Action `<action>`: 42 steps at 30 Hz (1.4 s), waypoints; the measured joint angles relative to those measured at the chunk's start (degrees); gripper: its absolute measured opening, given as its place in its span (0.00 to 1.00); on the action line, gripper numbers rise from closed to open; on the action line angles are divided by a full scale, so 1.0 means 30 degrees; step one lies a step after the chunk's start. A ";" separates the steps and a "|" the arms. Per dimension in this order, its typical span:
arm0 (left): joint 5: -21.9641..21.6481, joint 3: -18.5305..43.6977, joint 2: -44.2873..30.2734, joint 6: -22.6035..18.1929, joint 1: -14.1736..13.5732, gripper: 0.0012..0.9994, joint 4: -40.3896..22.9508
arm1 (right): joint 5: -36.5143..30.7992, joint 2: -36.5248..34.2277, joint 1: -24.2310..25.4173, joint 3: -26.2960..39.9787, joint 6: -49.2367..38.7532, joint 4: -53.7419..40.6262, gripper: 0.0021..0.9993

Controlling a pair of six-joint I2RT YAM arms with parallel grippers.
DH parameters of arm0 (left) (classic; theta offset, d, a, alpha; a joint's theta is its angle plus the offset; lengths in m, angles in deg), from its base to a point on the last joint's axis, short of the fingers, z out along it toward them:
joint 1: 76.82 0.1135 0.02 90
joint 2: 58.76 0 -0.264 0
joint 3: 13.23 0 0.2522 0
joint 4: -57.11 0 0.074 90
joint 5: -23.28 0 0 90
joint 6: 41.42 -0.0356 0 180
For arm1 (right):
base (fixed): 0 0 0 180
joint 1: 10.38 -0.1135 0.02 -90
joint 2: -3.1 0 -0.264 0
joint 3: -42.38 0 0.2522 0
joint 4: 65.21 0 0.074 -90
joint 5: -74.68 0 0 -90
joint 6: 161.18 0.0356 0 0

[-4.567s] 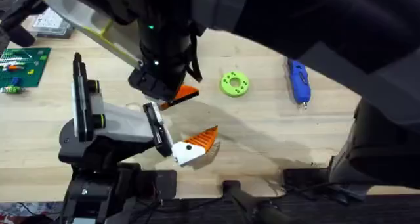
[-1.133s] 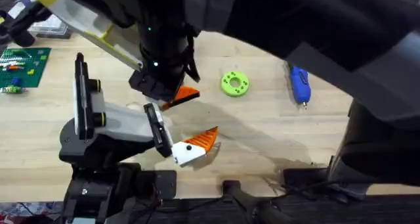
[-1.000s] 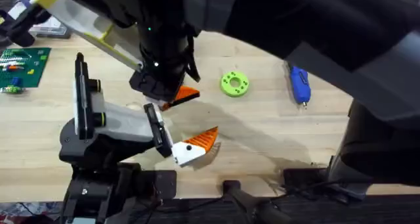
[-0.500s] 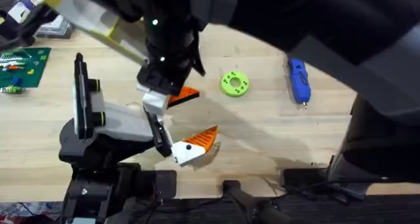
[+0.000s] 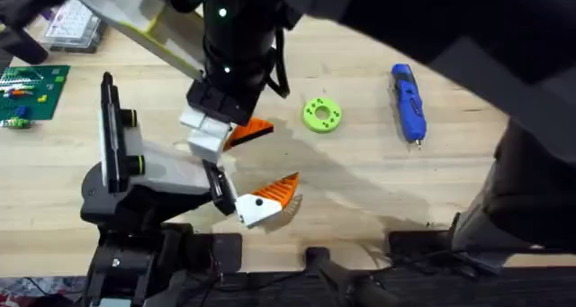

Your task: Pick up the gripper from the table and insert it into the empty holder that is missing its gripper. Then pick up a screw, insert it into the mounting hole, and use the screwdriver to tighten it. Finally, clean up the table by picking up the vegetable and placing it into the bucket.

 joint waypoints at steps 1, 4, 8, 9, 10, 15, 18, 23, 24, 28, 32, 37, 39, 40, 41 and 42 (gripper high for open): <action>0.0000 0.0000 0.0000 -0.0007 0.0000 0.99 0.0000 | 0.0104 0.0167 0.0000 0.0000 0.0007 0.0035 1.00; 0.0000 0.0000 -0.0007 -0.0066 0.0000 0.99 0.0000 | 0.0408 0.0732 0.0060 0.0000 0.0044 0.0183 1.00; 0.0000 0.0000 -0.0007 -0.0116 0.0000 0.99 0.0007 | 0.0509 0.1365 0.0305 0.0000 0.0058 0.0240 1.00; -0.0007 0.0000 0.0000 -0.0116 0.0000 0.99 0.0000 | 0.0509 0.1478 0.0340 0.0000 0.0051 0.0261 1.00; 0.0000 0.0000 -0.0007 -0.0116 0.0000 0.99 0.0000 | 0.0509 0.1593 0.0397 0.0000 0.0058 0.0323 1.00; 0.0000 0.0000 0.0000 -0.0116 0.0000 0.99 0.0000 | 0.0575 0.2909 0.0737 -0.1814 0.0051 0.2160 1.00; 0.0000 0.0000 -0.0001 -0.0116 0.0000 0.99 0.0000 | 0.0699 0.4245 0.1267 -0.4146 0.0052 0.3549 1.00; 0.0000 0.0000 0.0000 -0.0116 0.0000 0.99 0.0000 | 0.0785 0.6640 0.2697 -0.8232 0.0195 0.5574 1.00; 0.0000 0.0000 -0.0007 -0.0124 0.0000 0.99 0.0000 | 0.0786 0.7065 0.3061 -0.8900 0.0283 0.5846 1.00; 0.0000 0.0000 -0.0001 -0.0116 0.0000 0.99 0.0000 | 0.0786 0.8082 0.4472 -1.0234 0.0449 0.5542 1.00; 0.0000 0.0000 -0.0007 -0.0117 0.0000 0.99 0.0000 | 0.0786 0.8172 0.5605 -1.0344 0.0496 0.5151 1.00; -0.0006 0.0000 -0.0006 -0.0116 0.0000 0.99 0.0006 | 0.0786 0.8172 0.6266 -1.0418 0.0337 0.4597 1.00; 0.0000 0.0000 -0.0001 -0.0123 0.0000 0.99 0.0001 | 0.0786 0.8206 0.6302 -1.0426 0.0308 0.4581 1.00; 0.0000 0.0000 0.0000 -0.0118 0.0000 0.99 0.0006 | 0.0792 0.8253 0.6302 -1.0426 0.0275 0.4551 1.00; -0.0006 0.0000 -0.0006 -0.0116 0.0000 0.99 0.0007 | 0.0787 0.8321 0.6296 -1.0432 0.0263 0.4473 1.00; -0.0001 0.0000 -0.0001 -0.0116 0.0000 0.99 0.0007 | 0.0792 0.8399 0.6295 -1.0440 0.0262 0.4378 1.00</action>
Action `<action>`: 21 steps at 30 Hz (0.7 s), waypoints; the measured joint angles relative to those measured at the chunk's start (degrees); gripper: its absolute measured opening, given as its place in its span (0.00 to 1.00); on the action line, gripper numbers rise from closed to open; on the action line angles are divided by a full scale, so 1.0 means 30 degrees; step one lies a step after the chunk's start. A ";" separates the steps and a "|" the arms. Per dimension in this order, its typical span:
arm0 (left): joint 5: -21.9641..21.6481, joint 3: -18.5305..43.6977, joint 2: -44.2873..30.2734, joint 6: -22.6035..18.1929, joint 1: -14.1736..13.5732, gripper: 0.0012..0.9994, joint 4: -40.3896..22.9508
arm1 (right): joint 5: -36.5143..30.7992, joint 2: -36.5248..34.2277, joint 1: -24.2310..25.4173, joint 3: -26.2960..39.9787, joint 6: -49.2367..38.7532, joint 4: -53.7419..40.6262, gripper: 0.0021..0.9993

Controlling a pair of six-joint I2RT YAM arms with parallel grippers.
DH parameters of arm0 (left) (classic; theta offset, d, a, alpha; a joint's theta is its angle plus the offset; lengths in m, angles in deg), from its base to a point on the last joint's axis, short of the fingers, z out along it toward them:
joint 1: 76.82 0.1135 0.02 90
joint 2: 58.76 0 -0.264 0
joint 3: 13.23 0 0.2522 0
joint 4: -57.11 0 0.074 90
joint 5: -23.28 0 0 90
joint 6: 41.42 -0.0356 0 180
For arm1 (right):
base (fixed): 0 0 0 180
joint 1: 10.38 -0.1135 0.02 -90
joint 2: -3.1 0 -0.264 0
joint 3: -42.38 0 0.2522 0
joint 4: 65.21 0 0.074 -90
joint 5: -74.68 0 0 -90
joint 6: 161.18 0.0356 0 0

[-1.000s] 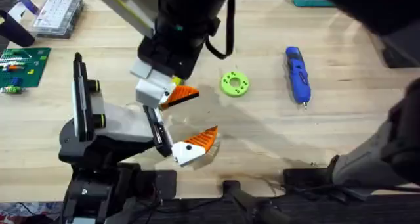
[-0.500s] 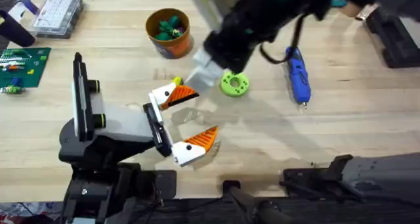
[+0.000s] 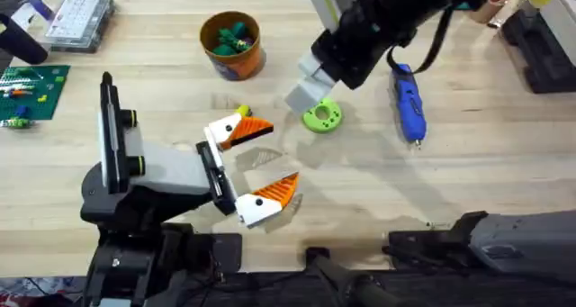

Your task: Pick up the gripper from the table and insert it into the empty holder that is missing its gripper. Then pick up a screw, insert it into the mounting hole, and use the screwdriver to tighten it. Finally, clean up the table by picking up the vegetable and placing it into the bucket.

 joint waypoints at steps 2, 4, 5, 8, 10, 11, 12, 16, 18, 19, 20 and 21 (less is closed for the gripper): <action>0.0001 0.0000 0.0001 0.0000 0.0000 0.99 -0.0007 | 0.0058 0.0300 0.0000 -0.0001 0.0000 -0.0409 1.00; -0.0006 0.0000 -0.0006 -0.0006 0.0000 0.99 0.0000 | 0.0251 0.0663 0.0000 -0.0001 0.0000 -0.0634 1.00; -0.0001 0.0000 -0.0007 -0.0007 0.0000 0.99 -0.0006 | 0.0386 0.0873 0.0000 -0.0001 0.0000 -0.0697 1.00; 0.0001 0.0000 0.0001 -0.0002 0.0000 0.99 0.0007 | 0.0678 0.1368 0.0000 -0.0001 0.0000 -0.0858 1.00; 0.0001 0.0000 -0.0007 -0.0002 0.0000 0.99 0.0007 | 0.0773 0.1534 0.0000 -0.0001 0.0000 -0.0967 1.00; 0.0001 0.0000 -0.0002 0.0000 0.0000 0.99 0.0007 | 0.0818 0.1561 0.0000 -0.0001 0.0000 -0.1030 1.00; 0.0001 0.0000 -0.0005 0.0000 0.0000 0.99 0.0007 | 0.0847 0.1565 0.0000 -0.0001 0.0000 -0.1087 1.00; -0.0050 0.0000 -0.0005 -0.0005 0.0000 0.99 0.0007 | 0.0868 0.1565 0.0000 -0.0001 0.0000 -0.1397 1.00; -0.0084 0.0000 -0.0007 -0.0002 0.0000 0.99 0.0015 | 0.0868 0.1565 0.0000 -0.0001 0.0000 -0.1399 1.00; -0.0100 0.0000 -0.0007 0.0014 0.0000 0.94 0.0019 | 0.0868 0.1565 0.0000 -0.0001 0.0000 -0.1399 1.00; -0.0139 0.0000 -0.0002 0.0062 0.0000 0.88 0.0022 | 0.0868 0.1565 0.0000 -0.0001 0.0000 -0.1399 1.00; -0.0184 0.0000 0.0001 0.0017 0.0000 0.75 0.0032 | 0.0873 0.1565 0.0000 -0.0001 0.0000 -0.1399 1.00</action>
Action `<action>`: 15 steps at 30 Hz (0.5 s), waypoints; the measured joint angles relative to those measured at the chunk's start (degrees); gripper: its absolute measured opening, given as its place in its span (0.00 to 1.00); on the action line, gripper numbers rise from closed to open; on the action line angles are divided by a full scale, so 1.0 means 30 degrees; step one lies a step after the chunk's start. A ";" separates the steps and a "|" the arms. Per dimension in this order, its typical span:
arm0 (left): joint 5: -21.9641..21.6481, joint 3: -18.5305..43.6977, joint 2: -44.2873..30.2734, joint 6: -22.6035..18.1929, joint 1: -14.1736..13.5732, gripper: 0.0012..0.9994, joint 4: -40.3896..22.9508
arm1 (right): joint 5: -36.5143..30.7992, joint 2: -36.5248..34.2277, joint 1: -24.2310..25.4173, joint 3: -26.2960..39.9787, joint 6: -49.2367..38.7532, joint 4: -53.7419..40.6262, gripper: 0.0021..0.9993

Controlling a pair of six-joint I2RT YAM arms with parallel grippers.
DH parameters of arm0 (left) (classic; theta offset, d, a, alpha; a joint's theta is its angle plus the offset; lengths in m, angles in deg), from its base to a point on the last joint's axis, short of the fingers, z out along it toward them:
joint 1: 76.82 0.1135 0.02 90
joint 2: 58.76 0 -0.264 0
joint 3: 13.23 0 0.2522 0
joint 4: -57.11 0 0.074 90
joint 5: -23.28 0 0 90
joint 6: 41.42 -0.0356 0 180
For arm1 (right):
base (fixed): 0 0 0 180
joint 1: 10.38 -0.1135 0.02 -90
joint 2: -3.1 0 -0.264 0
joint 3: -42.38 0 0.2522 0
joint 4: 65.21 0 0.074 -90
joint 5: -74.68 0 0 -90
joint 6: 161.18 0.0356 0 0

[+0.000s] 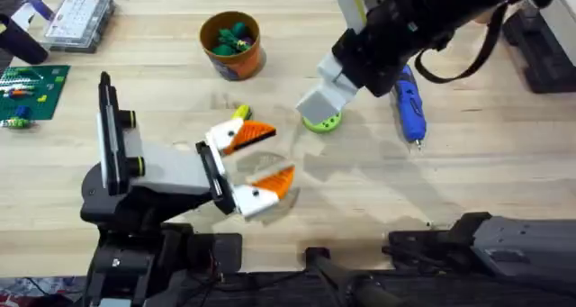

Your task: Pick up the gripper from the table and insert it into the empty holder that is missing its gripper. Then pick up a screw, insert it into the mounting hole, and use the screwdriver to tighten it. Finally, clean up the table by picking up the vegetable and placing it into the bucket.

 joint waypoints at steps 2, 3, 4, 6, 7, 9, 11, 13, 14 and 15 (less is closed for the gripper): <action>-0.0077 0.0000 0.0000 -0.0039 0.0000 0.42 0.0016 | 0.0007 0.0000 0.0000 0.0000 0.0000 0.0000 1.00; -0.0127 0.0000 0.0000 -0.0034 0.0000 0.27 0.0024 | 0.0019 0.0000 0.0000 0.0000 0.0000 0.0005 1.00; -0.0198 0.0000 -0.0005 -0.0041 0.0000 0.11 0.0036 | 0.0034 0.0000 0.0000 0.0000 0.0000 0.0002 1.00; -0.0327 0.0000 -0.0005 -0.0094 0.0000 0.01 0.0048 | 0.0043 0.0000 0.0000 0.0000 -0.0017 0.0007 1.00; -0.0340 0.0000 -0.0007 -0.0102 0.0000 0.00 0.0048 | 0.0046 0.0000 0.0000 0.0000 -0.0046 0.0002 1.00; -0.0393 0.0000 0.0000 -0.0104 0.0000 0.00 0.0053 | 0.0046 0.0000 0.0000 0.0000 -0.0063 0.0007 1.00; -0.0398 0.0000 -0.0003 -0.0104 0.0000 0.00 0.0055 | 0.0046 0.0000 0.0000 0.0000 -0.0066 0.0007 1.00; -0.0403 0.0000 -0.0007 -0.0104 0.0000 0.00 0.0055 | 0.0046 0.0000 0.0000 0.0000 -0.0066 0.0024 1.00; -0.0401 0.0000 -0.0003 -0.0104 0.0000 0.00 0.0055 | 0.0046 0.0000 0.0000 0.0000 -0.0066 0.0029 1.00; -0.0399 0.0000 -0.0001 -0.0104 0.0000 0.00 0.0055 | 0.0046 0.0000 0.0000 0.0000 -0.0066 0.0029 1.00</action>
